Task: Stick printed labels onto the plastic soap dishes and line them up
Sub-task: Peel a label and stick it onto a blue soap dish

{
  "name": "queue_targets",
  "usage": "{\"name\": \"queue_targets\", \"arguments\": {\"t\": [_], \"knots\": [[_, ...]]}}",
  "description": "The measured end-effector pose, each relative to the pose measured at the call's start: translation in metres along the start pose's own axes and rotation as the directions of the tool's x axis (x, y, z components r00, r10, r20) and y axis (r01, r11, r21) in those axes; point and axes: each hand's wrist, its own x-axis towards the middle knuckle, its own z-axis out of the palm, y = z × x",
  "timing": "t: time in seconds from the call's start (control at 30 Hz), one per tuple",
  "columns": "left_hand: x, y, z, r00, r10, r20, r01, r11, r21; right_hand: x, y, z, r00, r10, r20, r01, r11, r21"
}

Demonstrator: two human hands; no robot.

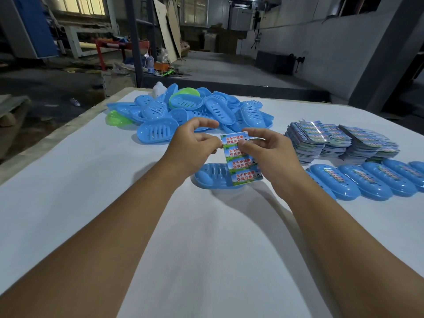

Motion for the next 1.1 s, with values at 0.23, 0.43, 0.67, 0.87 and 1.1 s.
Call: {"name": "queue_targets", "arguments": {"t": [0.23,0.43,0.67,0.87,1.1], "knots": [[-0.002,0.0,0.0,0.999,0.041,0.027,-0.041,0.999,0.012,0.001,0.009,-0.001,0.972,-0.205,-0.11,0.163,0.938,-0.307],[-0.006,0.0,0.002,0.993,0.105,0.055,-0.105,0.994,0.014,-0.005,0.007,0.007,0.941,-0.337,-0.032,0.292,0.855,-0.43],[-0.009,0.0,0.007,0.975,0.215,0.06,-0.221,0.969,0.108,-0.009,0.005,0.008,0.947,-0.32,-0.034,0.271,0.849,-0.454],[-0.009,-0.003,0.01,0.971,0.23,0.07,-0.238,0.961,0.14,-0.013,0.001,0.011,0.934,-0.353,-0.056,0.265,0.788,-0.556],[-0.007,-0.006,0.014,0.979,0.201,0.037,-0.204,0.97,0.135,-0.01,0.001,0.012,0.911,-0.403,-0.082,0.273,0.742,-0.613]]}}
